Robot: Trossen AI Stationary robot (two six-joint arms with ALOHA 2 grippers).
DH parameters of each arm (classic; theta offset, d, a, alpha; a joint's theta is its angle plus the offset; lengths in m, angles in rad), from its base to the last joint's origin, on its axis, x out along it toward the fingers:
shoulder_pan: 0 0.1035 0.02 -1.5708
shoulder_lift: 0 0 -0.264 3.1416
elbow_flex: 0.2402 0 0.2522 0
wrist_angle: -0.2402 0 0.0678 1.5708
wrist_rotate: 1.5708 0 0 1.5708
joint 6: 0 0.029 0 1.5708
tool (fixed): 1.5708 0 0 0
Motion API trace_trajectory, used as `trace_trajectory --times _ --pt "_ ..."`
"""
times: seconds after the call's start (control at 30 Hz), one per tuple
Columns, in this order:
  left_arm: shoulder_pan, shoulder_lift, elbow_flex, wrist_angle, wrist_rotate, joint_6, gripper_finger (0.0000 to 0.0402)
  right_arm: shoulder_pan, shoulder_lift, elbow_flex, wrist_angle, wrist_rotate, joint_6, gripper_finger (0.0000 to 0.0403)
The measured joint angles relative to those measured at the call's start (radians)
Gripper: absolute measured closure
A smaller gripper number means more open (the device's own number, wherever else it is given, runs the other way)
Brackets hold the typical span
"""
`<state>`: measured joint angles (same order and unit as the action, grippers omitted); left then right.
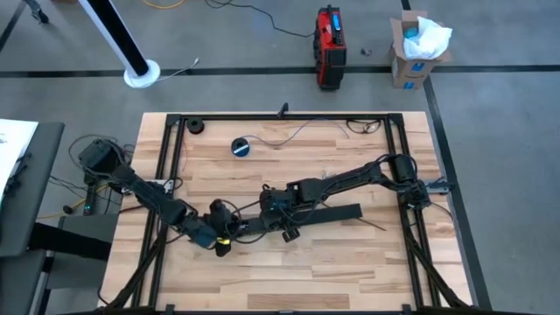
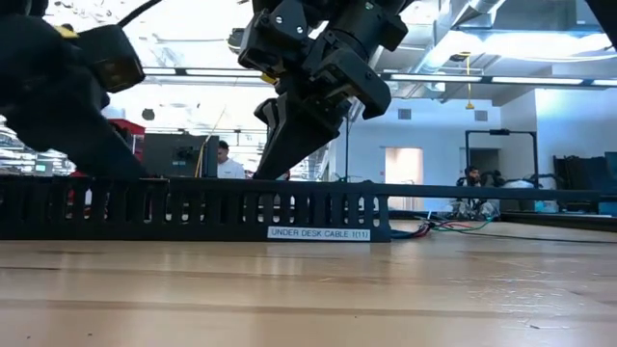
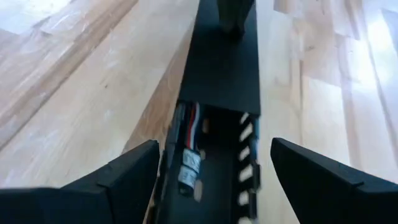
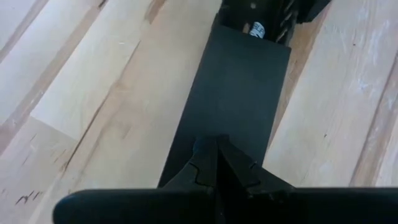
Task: Ziptie cables
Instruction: Close the black cable duct with the black cable duct cover
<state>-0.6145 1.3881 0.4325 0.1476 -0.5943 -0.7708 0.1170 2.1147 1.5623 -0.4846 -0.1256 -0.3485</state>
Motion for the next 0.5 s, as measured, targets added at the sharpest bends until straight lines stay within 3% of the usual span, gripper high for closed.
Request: trace_trajectory --times 0.5 --pt "-0.008 0.302 0.004 0.300 -0.072 -0.054 0.0102 -0.008 -0.004 0.002 -0.040 -0.007 0.000 0.0403"
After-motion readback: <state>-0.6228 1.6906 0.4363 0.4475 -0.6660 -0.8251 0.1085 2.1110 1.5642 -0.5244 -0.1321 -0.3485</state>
